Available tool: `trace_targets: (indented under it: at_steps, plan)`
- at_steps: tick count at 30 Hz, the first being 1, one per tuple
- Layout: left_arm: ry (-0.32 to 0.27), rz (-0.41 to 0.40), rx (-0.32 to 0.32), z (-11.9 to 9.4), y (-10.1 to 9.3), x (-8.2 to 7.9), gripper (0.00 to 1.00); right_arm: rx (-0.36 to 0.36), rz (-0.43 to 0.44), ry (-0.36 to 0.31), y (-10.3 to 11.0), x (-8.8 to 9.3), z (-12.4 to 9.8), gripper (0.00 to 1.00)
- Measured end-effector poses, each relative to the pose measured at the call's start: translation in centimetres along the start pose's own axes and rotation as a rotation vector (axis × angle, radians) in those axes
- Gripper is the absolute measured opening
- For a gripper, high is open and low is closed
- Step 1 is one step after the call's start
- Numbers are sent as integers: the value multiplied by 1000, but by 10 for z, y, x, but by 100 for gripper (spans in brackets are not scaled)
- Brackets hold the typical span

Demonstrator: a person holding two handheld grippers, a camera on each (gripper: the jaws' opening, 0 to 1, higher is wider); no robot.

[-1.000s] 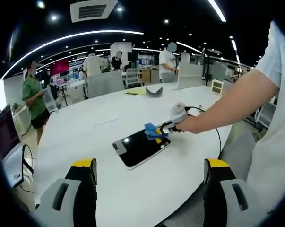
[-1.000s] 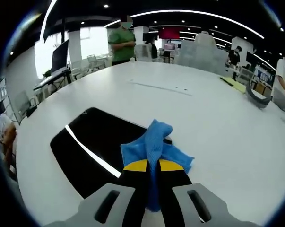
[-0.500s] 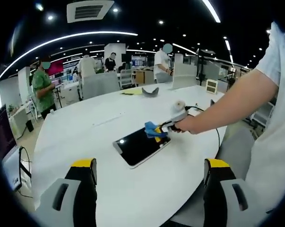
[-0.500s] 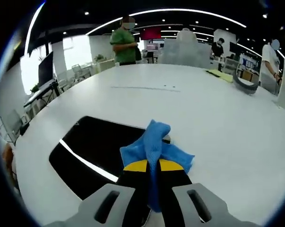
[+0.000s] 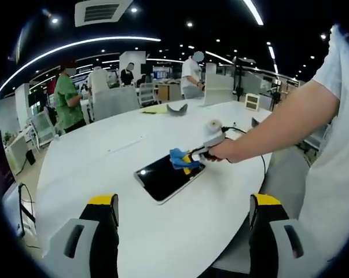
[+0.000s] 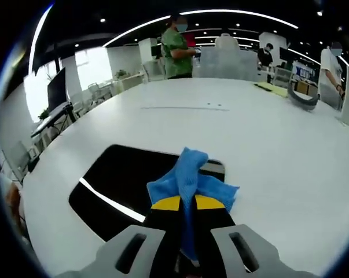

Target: Wipe the mirror surface with the cleaning cloth until all visible marks leave the cleaned area.

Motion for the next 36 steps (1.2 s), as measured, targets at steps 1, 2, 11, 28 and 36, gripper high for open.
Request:
trace_targets:
  at_steps: [1,2,11,28,36]
  plan:
    - [-3,0,1,0,1,-1,95,-1,1,-2,3,-1,1,2]
    - [-8,-1,4,-1,3,-2,95,-4,2,-3,5,-1,2,2]
    - [-1,10,17,0,9,-2,95,-22,9,-7,24,-6,7,2]
    - [-5,16,23,-5,10,1,94,-52,22,-14,56,-10,11,2]
    - [-8,20,23,-9,12,2,94,-84,-8,-2,75,-14,16,2]
Point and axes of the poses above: the point that each gripper's makers call its tool centre point, and the gripper's own axes: z roughly forward along the fingers, y roughly to its left, x roughly out of its underside, the point moved 3 cm from there along -z, roughly backward along the fingers, and after that the axes turned 8 degrees about -z, right-handed, at the moved point
